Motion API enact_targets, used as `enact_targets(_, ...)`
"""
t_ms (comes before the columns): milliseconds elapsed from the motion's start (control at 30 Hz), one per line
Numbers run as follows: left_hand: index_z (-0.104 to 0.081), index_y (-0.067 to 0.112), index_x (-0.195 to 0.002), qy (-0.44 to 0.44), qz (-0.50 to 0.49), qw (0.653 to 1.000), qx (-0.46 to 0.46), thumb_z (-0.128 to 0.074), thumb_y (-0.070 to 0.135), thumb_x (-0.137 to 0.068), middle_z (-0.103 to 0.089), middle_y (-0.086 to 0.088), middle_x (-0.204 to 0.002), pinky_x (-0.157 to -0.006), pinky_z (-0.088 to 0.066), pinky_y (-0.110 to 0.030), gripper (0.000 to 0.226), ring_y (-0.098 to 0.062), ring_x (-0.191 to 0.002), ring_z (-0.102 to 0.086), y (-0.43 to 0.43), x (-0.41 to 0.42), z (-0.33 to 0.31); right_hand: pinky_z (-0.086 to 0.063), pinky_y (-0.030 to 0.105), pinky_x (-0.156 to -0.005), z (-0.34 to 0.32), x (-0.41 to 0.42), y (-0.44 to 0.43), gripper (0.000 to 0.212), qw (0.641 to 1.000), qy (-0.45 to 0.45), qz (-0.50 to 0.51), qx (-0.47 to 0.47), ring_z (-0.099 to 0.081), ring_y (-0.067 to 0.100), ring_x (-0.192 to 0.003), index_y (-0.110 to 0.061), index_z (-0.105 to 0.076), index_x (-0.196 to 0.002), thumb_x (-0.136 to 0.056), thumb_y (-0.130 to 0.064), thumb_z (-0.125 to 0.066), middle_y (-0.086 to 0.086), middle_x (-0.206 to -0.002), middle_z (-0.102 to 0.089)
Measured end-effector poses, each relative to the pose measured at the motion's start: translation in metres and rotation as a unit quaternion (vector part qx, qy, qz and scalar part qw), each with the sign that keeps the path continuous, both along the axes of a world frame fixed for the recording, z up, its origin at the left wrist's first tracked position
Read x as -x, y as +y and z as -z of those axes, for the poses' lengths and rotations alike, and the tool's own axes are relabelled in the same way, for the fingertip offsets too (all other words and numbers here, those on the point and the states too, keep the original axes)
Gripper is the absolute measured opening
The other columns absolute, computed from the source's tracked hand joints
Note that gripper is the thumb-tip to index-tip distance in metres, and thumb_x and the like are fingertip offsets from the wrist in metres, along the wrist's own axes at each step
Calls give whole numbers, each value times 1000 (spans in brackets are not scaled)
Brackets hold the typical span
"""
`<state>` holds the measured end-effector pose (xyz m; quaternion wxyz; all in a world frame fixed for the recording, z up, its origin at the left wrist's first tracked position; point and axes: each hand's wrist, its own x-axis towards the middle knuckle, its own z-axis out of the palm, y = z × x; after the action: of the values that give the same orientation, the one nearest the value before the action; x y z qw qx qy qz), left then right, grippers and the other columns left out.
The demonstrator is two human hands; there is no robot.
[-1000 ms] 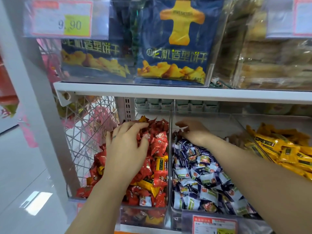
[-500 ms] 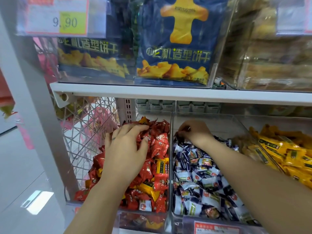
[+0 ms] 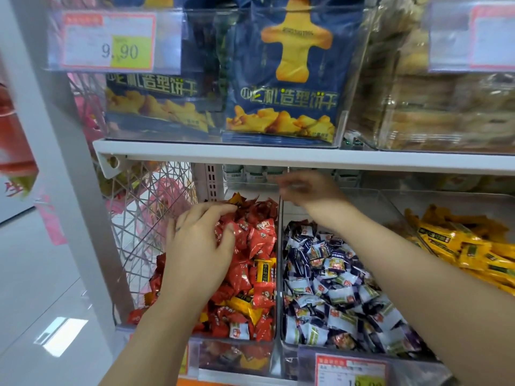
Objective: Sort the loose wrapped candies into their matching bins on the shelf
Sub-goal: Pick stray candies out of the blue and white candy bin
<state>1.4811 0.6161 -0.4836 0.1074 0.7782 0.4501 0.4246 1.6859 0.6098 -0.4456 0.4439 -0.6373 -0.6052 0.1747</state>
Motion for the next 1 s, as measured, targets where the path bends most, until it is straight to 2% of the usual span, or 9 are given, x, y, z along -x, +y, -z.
enact_targets(67, -65, 31, -112, 17, 25, 1000, 7, -58, 22, -89, -52, 18, -110, -105, -31, -58, 26, -17, -115, -49, 1, 0, 2, -51, 25, -88, 8, -16, -3, 20, 999, -12, 33, 37, -60, 5, -91, -25, -64, -111, -92, -20, -58, -5, -112, -66)
enact_targets(167, -62, 35, -115, 51, 60, 996, 32, -55, 25, -91, -54, 19, -116, -108, -30, -54, 27, -13, -120, -47, 1, -2, 6, -42, 6, -66, 22, -30, -3, 26, 990, -72, 26, 114, -55, 1, -84, -24, -60, -120, -94, -21, -55, -8, -118, -62)
enact_targets(300, -56, 41, -125, 105, 86, 989, 60, -53, 33, -93, -49, 19, -131, -113, -21, -52, 33, -9, -131, -36, 0, -6, 10, -35, 22, -98, 44, -25, 7, 46, 962, -173, -32, 209, -46, 16, -125, -23, -41, -140, -97, -34, -49, -2, -145, -42)
enact_targets(400, -50, 42, -130, 134, 74, 986, 72, -50, 36, -95, -42, 20, -139, -116, -13, -51, 36, -6, -136, -25, 0, -8, 11, -27, 25, -104, 50, -24, 9, 52, 940, -197, -69, 271, -38, 19, -134, -21, -35, -144, -98, -44, -41, 0, -150, -36)
enact_targets(567, -49, 42, -131, 146, 70, 984, 80, -50, 36, -95, -41, 19, -140, -117, -10, -52, 36, -8, -137, -24, 1, -13, 9, -36, 28, -99, 42, -26, -11, 38, 912, -205, -129, 332, -51, 11, -116, -29, -65, -115, -90, -54, -50, -11, -126, -57)
enact_targets(700, -49, 42, -130, 152, 70, 983, 76, -50, 36, -95, -42, 19, -139, -117, -7, -51, 36, -8, -136, -25, -2, -16, 9, -36, 26, -100, 35, -26, -32, 35, 896, -236, -162, 340, -51, 7, -112, -28, -65, -116, -92, -48, -50, -12, -125, -58)
enact_targets(833, -50, 41, -131, 162, 71, 982, 70, -49, 36, -95, -42, 20, -139, -118, -6, -50, 36, -8, -137, -24, -5, -14, 9, -44, 28, -84, 32, -28, -50, 25, 879, -277, -188, 340, -59, 11, -94, -28, -65, -106, -95, -43, -48, -11, -105, -63)
enact_targets(933, -51, 41, -129, 157, 74, 983, 66, -50, 36, -95, -43, 20, -138, -116, -10, -52, 34, -8, -137, -26, -6, -11, 10, -47, 28, -91, 21, -34, -61, 35, 868, -278, -195, 362, -61, 12, -98, -23, -66, -114, -94, -46, -48, -8, -110, -66)
enact_targets(1000, -53, 41, -127, 154, 72, 983, 67, -51, 35, -94, -44, 19, -137, -116, -11, -52, 34, -9, -136, -27, -5, -11, 10, -48, 27, -80, 13, -36, -64, 41, 867, -275, -196, 366, -61, 15, -78, -18, -70, -103, -91, -51, -50, 1, -92, -68)
